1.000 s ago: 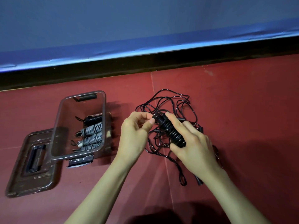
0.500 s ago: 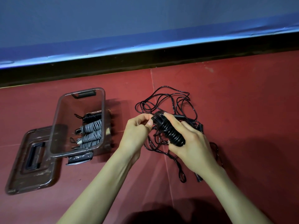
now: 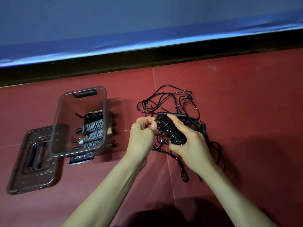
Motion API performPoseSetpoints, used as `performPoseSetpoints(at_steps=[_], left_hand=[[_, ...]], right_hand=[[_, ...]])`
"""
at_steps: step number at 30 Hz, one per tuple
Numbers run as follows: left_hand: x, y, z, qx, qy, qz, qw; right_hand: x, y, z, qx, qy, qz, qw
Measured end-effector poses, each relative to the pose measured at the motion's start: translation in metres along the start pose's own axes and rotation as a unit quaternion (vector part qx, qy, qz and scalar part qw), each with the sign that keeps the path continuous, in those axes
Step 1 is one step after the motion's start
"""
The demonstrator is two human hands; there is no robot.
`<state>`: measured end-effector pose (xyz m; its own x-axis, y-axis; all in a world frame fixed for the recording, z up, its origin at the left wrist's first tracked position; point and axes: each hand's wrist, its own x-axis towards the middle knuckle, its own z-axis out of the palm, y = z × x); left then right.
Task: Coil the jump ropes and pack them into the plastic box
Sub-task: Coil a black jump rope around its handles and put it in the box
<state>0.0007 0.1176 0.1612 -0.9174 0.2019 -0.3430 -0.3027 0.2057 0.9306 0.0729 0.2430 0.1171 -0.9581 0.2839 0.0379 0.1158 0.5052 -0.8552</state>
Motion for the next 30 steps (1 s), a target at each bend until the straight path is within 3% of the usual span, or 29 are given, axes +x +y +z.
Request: performPoseSetpoints(at_steps=[4,9,13,17,25,30], left_hand=[[-0.006,-0.004,0.0,-0.057,-0.004,-0.006,0.998],[-0.002,0.003,-0.006,-0.107,-0.01,0.047,0.993],[0.0,0.001,-0.009,-0.081,0.056,0.076,0.992],[0.006,-0.005,-0.01,-0.089,0.089,0.046,0.991],[0.016,-0.01,-0.015,-0.083,0.073,0.027,0.994],[0.014,-0.008,-0.02,-0.053,0.065,0.105,0.991]], right_hand=[[0.001,0.001,0.002,-0.012,0.008,-0.015,1.0],[0.005,-0.012,-0.001,-0.104,0.037,-0.063,0.992],[0.003,-0.021,0.001,-0.21,0.042,-0.054,0.975],[0.001,-0.024,0.005,-0.259,0.027,-0.048,0.964],[0.005,-0.027,0.006,-0.274,0.007,-0.027,0.961],[0.008,-0.021,0.006,-0.215,0.004,-0.014,0.976]])
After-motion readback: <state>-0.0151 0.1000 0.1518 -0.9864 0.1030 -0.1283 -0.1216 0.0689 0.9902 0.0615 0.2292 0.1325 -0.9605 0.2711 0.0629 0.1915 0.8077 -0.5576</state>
